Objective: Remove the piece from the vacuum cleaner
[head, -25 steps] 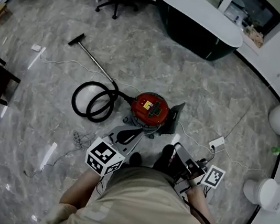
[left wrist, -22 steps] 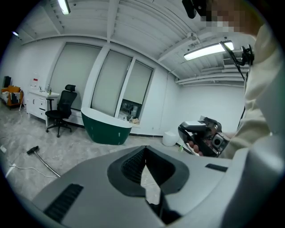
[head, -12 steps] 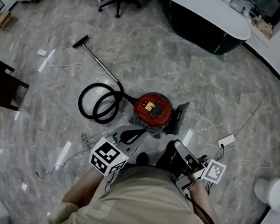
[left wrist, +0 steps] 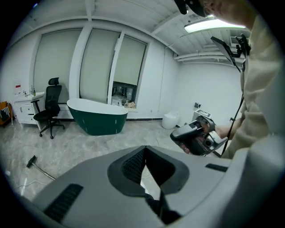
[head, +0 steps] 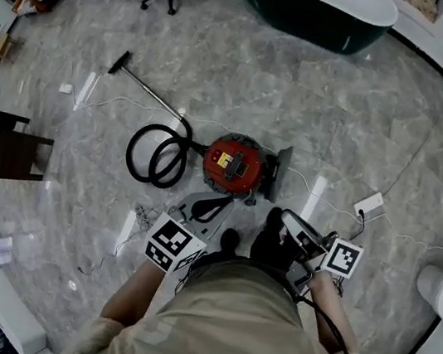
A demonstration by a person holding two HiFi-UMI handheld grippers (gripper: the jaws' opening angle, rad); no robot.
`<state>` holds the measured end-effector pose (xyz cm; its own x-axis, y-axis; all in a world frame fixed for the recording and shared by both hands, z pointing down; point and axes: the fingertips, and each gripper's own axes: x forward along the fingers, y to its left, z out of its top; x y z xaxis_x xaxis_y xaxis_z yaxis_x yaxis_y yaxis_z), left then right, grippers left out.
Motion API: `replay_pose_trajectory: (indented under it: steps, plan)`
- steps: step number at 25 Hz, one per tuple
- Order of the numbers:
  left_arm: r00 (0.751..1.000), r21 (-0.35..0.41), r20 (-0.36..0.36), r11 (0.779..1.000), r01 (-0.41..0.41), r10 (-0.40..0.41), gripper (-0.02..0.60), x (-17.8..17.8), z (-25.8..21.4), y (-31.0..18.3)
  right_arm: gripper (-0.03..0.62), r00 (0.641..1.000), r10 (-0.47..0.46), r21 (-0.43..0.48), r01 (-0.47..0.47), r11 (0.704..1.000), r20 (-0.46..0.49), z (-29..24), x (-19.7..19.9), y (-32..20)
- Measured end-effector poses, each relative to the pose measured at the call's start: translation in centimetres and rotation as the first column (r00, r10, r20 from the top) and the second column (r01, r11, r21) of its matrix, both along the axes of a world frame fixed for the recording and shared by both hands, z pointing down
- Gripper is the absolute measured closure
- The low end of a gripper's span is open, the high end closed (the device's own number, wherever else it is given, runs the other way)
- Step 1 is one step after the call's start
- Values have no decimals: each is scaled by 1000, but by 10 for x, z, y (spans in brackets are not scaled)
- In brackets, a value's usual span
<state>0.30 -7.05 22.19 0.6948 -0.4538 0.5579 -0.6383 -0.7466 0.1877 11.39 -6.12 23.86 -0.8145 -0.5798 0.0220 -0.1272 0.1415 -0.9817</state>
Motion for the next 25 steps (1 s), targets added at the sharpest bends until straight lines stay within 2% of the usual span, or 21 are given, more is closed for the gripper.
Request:
replay_pose_trajectory:
  steps: [2, 5, 7, 10, 15, 17, 20, 22, 25]
  plan:
    - [1000, -17, 23, 1000, 21, -21, 578, 9, 7, -8, 591, 999, -30, -17, 29, 999, -39, 20, 14, -17]
    - [996, -40, 63, 997, 68, -65, 578, 18, 20, -20, 591, 984, -75, -115, 57, 992, -159, 71, 37, -39]
    - [992, -48, 96, 995, 87, -83, 578, 22, 31, -26, 591, 957, -124, -183, 76, 980, -263, 105, 53, -50]
    - [990, -54, 126, 995, 78, -71, 578, 28, 42, -30, 591, 909, -188, -214, 113, 970, -372, 133, 61, -64]
    - [986, -68, 155, 995, 78, -66, 577, 23, 69, -36, 591, 829, -307, -250, 209, 945, -467, 167, 48, -62]
    - [983, -76, 178, 995, 61, -47, 578, 16, 88, -37, 591, 778, -367, -300, 239, 923, -509, 189, 40, -55]
    - [984, -119, 175, 992, 41, -20, 578, 6, 120, -37, 591, 701, -446, -356, 283, 890, -557, 221, 23, -44]
    - [986, -148, 165, 989, 26, -1, 577, -1, 141, -40, 591, 678, -461, -363, 294, 884, -573, 237, 11, -42]
    - [989, -184, 149, 983, 9, 19, 578, -11, 168, -43, 591, 669, -447, -372, 265, 890, -594, 263, -1, -47]
